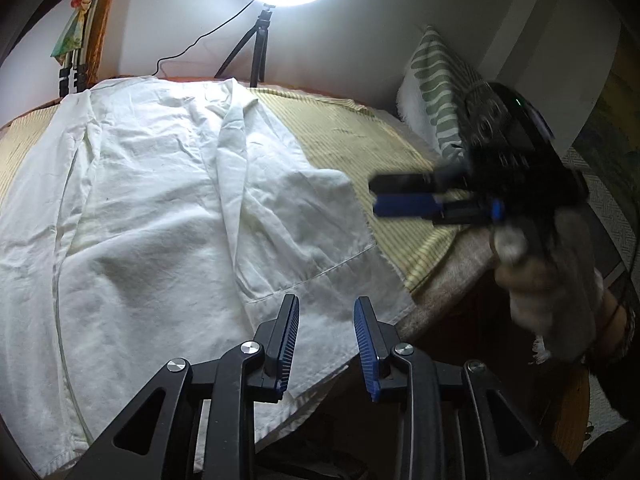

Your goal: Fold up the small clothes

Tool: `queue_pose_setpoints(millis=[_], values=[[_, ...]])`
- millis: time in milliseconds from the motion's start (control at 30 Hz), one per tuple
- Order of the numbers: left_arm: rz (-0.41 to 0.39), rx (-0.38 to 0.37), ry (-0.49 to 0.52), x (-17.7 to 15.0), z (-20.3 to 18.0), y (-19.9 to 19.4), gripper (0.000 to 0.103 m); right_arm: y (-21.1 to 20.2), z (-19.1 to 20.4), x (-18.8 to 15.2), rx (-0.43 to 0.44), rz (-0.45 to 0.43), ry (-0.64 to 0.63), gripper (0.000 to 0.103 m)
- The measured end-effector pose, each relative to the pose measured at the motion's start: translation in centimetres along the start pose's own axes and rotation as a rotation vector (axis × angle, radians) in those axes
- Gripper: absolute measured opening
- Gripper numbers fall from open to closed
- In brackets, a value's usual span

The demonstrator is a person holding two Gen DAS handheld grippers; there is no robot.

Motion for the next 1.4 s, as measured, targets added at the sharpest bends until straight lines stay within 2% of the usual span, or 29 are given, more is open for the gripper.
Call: queue_pose_setpoints(millis=[133,200,267,333,367,400,467,500,567,633,667,700,833,900,1100,1200,1267,1300,1400], values=[[0.003,0.022,0.022,-0.1,-0.2,0.1,0.03,2.7,-0.4,-2.2,-0.039,0.052,-0.009,0.043],[-0.003,0.034,0.038,-0.1,-0.5,-0.1,0.032,3.7,-0.9,-2.3,0.001,0.084,0.042,0.009],[-0.015,0.042,0.052,-0.1,-0.8,-0.5,0.034,3.7,-1.5,-2.2,0.118,0.086,0.162,0.009],[-0.031,0.044,0.064,0.1,-1.1,-0.7,0.039,3.0,-2.4,-2.3,0.326,0.054,0.315,0.008],[-0.036,0.042,0.068,0.2,-1.3,-0.7,0.039,2.7,-2.8,-2.6,0.383,0.038,0.367,0.008],[-0.038,0.039,0.071,0.3,-1.3,-0.7,0.04,2.7,-3.2,-2.9,0.386,0.038,0.393,0.008],[-0.026,0.029,0.081,0.5,-1.8,-0.1,0.041,3.1,-3.8,-3.6,0.249,0.053,0.376,0.008],[-0.017,0.024,0.091,0.6,-2.1,0.3,0.041,3.3,-4.1,-4.1,0.212,0.064,0.37,0.009],[-0.004,0.018,0.118,0.8,-2.9,1.1,0.043,3.2,-4.3,-4.6,0.218,0.066,0.383,0.01],[0.007,0.011,0.145,1.0,-3.8,1.9,0.047,1.9,-4.0,-4.7,0.157,0.026,0.334,0.03],[0.012,0.008,0.158,1.1,-4.2,2.3,0.048,0.9,-3.9,-4.6,0.125,-0.005,0.305,0.046],[0.015,0.008,0.169,1.2,-4.5,2.7,0.048,-0.4,-3.8,-4.4,0.1,-0.043,0.283,0.049],[0.026,0.021,0.19,1.9,-6.2,4.7,0.059,-5.2,-3.3,-4.0,0.0,-0.181,0.203,0.049],[0.038,0.043,0.191,2.3,-6.8,6.1,0.06,-7.0,-3.3,-3.9,-0.037,-0.228,0.181,0.049],[0.109,0.121,0.167,2.6,-6.9,9.7,0.06,-9.7,-4.4,-2.9,-0.096,-0.28,0.163,0.049],[0.111,0.145,0.152,2.2,-5.9,10.2,0.051,-10.7,-5.5,-2.9,-0.083,-0.288,0.175,0.049],[0.099,0.158,0.168,2.1,-5.5,10.1,0.04,-10.8,-5.9,-2.6,-0.081,-0.286,0.176,0.049],[0.096,0.152,0.161,2.2,-5.1,10.0,0.031,-10.9,-6.1,-2.6,-0.08,-0.285,0.176,0.049],[0.101,0.073,0.082,2.6,-3.4,9.4,0.014,-9.9,-6.1,-1.5,-0.061,-0.28,0.176,0.049]])
Point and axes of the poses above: each gripper's, at about its wrist camera, not at the fingertips, and y roughly the way its jaws point, z to its left, x to its top, the point moved 3 cm from there along y, roughly the way its jaws point, and after that the axes turned 4 degrees about -x, right-handed, at the moved point
